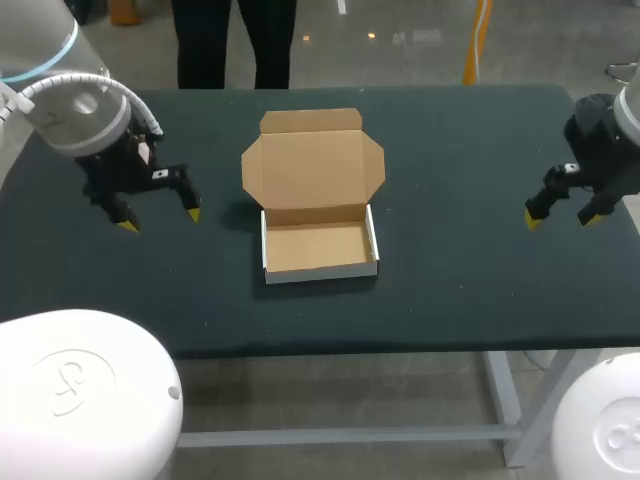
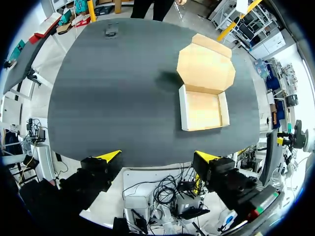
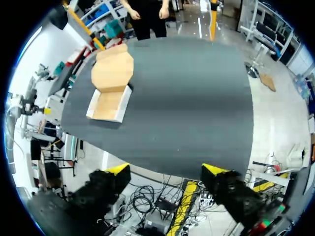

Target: Assemble the packaging by folding the flat box into shape, placing the metal phone stand inside, and closing the box properly

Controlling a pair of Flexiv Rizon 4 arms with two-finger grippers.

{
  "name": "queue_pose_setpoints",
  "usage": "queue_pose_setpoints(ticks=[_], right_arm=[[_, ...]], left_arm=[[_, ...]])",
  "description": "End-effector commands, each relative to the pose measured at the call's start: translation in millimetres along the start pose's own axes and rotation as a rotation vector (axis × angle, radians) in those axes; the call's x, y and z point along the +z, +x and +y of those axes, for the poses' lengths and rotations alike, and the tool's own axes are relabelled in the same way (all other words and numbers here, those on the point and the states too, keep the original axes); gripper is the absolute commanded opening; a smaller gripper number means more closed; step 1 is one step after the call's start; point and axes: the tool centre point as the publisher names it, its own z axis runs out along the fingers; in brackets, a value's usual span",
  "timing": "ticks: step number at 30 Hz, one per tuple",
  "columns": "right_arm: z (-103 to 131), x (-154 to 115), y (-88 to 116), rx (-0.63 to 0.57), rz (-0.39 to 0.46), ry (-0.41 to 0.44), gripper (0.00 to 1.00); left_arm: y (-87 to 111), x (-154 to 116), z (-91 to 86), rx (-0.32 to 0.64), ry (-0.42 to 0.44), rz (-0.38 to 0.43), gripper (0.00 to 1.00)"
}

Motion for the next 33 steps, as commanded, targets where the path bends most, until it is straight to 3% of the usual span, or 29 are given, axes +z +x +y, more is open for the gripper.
queue_pose_setpoints(ticks=[1,17,23,33], right_arm=[[0,-2,0,0.000,-0.002,0.003,1.00],[0,-2,0,0.000,-0.002,0.003,1.00],[0,-2,0,0.000,-0.002,0.003,1.00],[0,-2,0,0.000,-0.002,0.003,1.00]], left_arm=[[0.9,-1,0.2,-0.001,0.000,-0.006,1.00],[0.9,-1,0.2,-0.001,0.000,-0.006,1.00],[0.5,20,-10.8,-0.001,-0.002,-0.062,1.00],[-34.0,59,-46.1,-0.008,0.002,-0.135,1.00]])
